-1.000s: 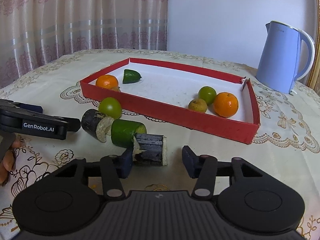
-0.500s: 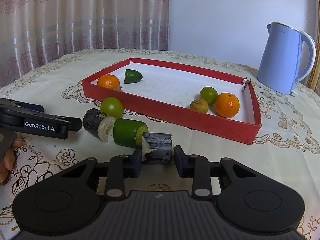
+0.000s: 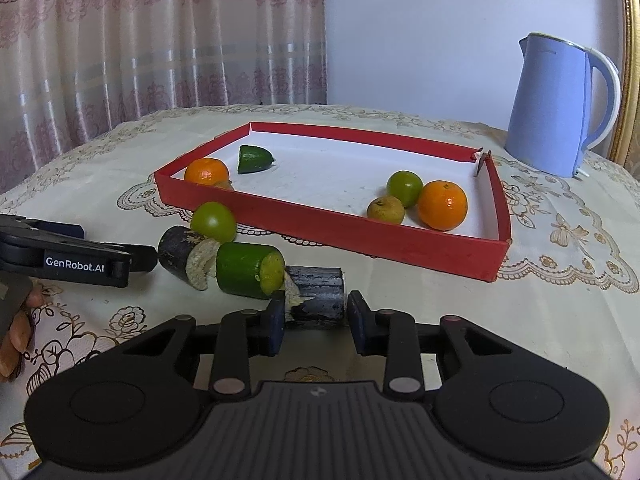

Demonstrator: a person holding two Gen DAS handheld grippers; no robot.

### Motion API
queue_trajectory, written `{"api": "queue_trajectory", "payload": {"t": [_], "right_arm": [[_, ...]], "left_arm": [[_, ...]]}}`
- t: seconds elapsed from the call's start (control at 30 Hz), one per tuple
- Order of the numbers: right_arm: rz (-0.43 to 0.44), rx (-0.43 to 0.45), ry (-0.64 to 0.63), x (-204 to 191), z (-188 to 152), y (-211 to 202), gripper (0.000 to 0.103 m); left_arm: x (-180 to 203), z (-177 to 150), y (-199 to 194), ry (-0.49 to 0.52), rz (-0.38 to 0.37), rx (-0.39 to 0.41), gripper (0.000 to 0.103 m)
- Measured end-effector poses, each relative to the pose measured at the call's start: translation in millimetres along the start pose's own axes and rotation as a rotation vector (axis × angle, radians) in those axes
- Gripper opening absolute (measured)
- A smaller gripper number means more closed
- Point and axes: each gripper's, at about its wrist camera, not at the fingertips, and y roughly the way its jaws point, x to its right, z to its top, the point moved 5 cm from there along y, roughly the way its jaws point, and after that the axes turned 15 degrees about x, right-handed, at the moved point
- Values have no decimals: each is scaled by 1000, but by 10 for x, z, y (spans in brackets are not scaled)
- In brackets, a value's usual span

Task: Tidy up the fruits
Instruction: 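Lift the dark piece with the right gripper and carry it over the tray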

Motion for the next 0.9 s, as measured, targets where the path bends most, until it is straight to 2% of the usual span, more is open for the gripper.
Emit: {"api": "queue_trajectory", "payload": {"t": [0.43, 0.67, 0.9], "right_arm": [[-19, 7, 23, 90, -10, -38, 32], [-49, 51, 15, 166, 162, -97, 30], [-41, 23, -17, 119, 115, -65, 29]], "left_arm": [[-1, -1, 2, 0, 0, 0, 103], [-1, -1, 2, 0, 0, 0, 103], [-1, -1, 1, 0, 0, 0, 103]]}}
